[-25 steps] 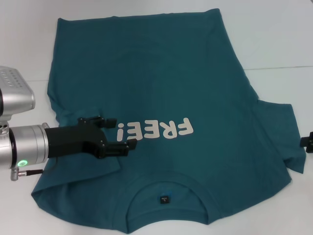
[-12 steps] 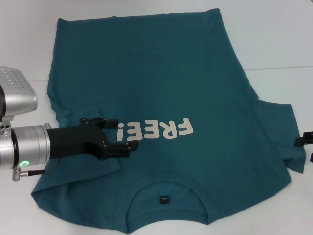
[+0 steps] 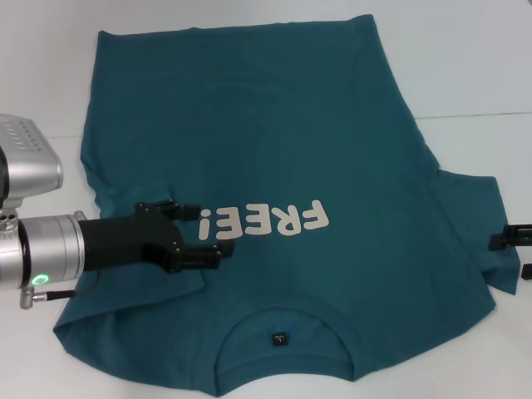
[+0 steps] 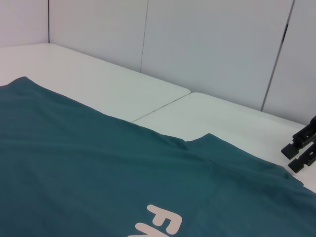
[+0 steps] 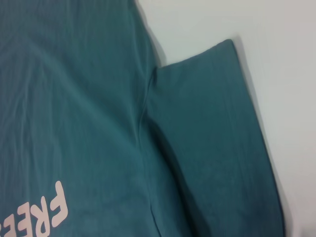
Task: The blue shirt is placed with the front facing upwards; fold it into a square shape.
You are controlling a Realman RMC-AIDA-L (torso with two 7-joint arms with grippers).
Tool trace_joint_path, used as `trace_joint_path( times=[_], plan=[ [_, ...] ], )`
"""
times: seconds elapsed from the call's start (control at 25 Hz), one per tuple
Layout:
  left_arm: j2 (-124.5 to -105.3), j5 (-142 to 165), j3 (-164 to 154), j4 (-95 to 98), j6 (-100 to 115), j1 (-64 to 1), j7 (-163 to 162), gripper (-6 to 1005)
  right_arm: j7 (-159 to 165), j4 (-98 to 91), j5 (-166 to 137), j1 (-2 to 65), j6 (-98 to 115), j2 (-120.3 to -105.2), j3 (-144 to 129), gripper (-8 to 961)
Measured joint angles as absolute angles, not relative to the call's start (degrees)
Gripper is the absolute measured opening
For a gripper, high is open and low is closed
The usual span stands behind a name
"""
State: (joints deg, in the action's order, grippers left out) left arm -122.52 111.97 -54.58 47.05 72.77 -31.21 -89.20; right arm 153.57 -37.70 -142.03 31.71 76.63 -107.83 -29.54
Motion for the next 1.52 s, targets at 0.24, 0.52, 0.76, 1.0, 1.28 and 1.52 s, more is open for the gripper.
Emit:
trace_joint_path(
  times=[0.24,0.52,0.76,1.0,1.28,1.52],
  plan=[
    [-122.52,111.97,-54.57,46.97,72.77,-31.20,-89.21,906,153.67,-37.70,-142.04,31.33,76.02,-107.71,-29.56,879],
    [-122.52,111.97,-54.58,46.80,72.77,-31.28,-89.20,906,153.44,-37.20,-142.00,31.56,75.08,-108.30,-29.56,879],
    [-122.52,111.97,-54.58,46.80,72.77,-31.17,-89.21,907,153.40,-36.62,-142.02,31.96,73.80,-108.84,-29.71,879],
    [-122.52,111.97,-54.58,46.85,72.74,-31.02,-89.20,906,153.24,-35.04,-141.75,32.51,72.07,-108.88,-30.12,878],
    [-122.52,111.97,-54.58,46.99,72.68,-31.02,-89.21,905,153.21,-34.71,-140.54,32.75,71.75,-109.38,-29.83,875],
    [-122.52,111.97,-54.51,46.97,72.68,-31.02,-89.21,905,153.92,-34.71,-140.15,32.34,71.75,-109.25,-29.56,824]
  ],
)
